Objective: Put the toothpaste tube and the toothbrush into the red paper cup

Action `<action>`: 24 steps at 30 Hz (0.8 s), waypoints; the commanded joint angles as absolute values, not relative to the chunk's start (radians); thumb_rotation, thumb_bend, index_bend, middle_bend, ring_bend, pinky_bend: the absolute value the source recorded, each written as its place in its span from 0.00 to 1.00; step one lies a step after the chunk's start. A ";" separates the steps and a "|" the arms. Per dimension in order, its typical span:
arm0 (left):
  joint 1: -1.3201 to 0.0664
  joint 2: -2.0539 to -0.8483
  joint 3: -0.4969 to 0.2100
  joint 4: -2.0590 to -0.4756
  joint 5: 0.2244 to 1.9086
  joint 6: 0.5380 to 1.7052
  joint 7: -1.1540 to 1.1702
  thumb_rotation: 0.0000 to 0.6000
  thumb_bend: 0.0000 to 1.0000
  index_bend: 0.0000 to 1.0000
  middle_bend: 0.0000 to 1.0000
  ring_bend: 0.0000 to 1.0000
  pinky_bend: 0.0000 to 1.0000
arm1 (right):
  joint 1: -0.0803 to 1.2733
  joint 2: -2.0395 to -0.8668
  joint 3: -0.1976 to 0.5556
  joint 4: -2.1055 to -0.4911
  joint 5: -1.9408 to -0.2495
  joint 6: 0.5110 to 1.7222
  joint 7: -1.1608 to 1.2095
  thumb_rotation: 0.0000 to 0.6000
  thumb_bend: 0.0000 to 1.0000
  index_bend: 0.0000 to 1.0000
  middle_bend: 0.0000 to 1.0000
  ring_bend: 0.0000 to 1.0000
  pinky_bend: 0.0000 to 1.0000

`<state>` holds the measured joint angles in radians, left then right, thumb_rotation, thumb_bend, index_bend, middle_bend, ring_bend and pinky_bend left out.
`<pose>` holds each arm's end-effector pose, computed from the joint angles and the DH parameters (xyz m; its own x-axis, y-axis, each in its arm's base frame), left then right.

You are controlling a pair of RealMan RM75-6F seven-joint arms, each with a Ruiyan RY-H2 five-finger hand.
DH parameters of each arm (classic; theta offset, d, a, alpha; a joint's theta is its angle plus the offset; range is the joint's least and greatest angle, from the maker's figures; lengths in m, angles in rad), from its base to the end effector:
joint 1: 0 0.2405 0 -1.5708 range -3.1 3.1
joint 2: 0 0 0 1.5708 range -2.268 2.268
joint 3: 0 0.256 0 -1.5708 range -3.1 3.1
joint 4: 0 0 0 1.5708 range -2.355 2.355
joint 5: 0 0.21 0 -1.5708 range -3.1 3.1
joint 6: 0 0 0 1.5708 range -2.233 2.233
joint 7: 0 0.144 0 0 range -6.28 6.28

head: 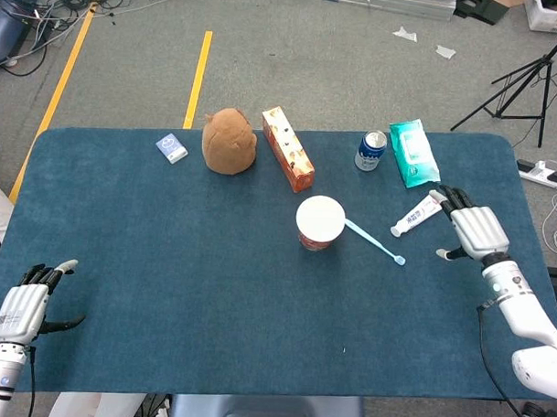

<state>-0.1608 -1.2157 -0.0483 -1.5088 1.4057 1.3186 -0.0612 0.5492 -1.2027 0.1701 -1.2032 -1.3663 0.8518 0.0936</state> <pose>-0.3297 0.2046 0.1204 0.3288 0.1376 0.9343 0.9416 0.0286 -0.3356 -0.3064 -0.3650 0.1419 0.5673 -0.2180 0.7941 -0.8235 -0.1451 0.5485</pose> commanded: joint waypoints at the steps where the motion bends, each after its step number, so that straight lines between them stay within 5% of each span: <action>1: -0.162 -1.221 -0.051 -1.501 1.396 1.312 -0.063 1.00 0.03 0.16 0.28 0.22 0.13 | 0.590 -1.248 0.160 -1.137 -1.390 0.821 0.137 1.00 0.00 0.00 0.00 0.02 0.42; 5: -0.164 -1.225 -0.053 -1.492 1.384 1.302 -0.064 1.00 0.02 0.16 0.28 0.22 0.13 | 0.610 -1.292 0.157 -1.066 -1.410 0.835 0.168 1.00 0.01 0.00 0.04 0.03 0.52; 8: -0.165 -1.227 -0.055 -1.488 1.377 1.299 -0.066 1.00 0.03 0.16 0.28 0.22 0.13 | 0.624 -1.321 0.153 -1.013 -1.423 0.842 0.192 1.00 0.09 0.10 0.19 0.13 0.64; 11: -0.166 -1.229 -0.057 -1.484 1.370 1.295 -0.070 1.00 0.03 0.16 0.28 0.22 0.13 | 0.636 -1.346 0.148 -0.967 -1.434 0.847 0.221 1.00 0.17 0.20 0.33 0.23 0.68; 14: -0.168 -1.231 -0.058 -1.479 1.366 1.290 -0.072 1.00 0.03 0.16 0.28 0.22 0.13 | 0.643 -1.366 0.142 -0.927 -1.440 0.853 0.246 1.00 0.19 0.24 0.37 0.26 0.69; 18: -0.170 -1.234 -0.060 -1.473 1.360 1.285 -0.075 1.00 0.03 0.16 0.28 0.22 0.13 | 0.658 -1.376 0.130 -0.892 -1.442 0.825 0.263 1.00 0.10 0.24 0.31 0.24 0.61; 24: -0.172 -1.239 -0.062 -1.467 1.350 1.278 -0.073 1.00 0.03 0.16 0.28 0.22 0.13 | 0.697 -1.370 0.111 -0.878 -1.431 0.730 0.245 1.00 0.00 0.11 0.06 0.04 0.44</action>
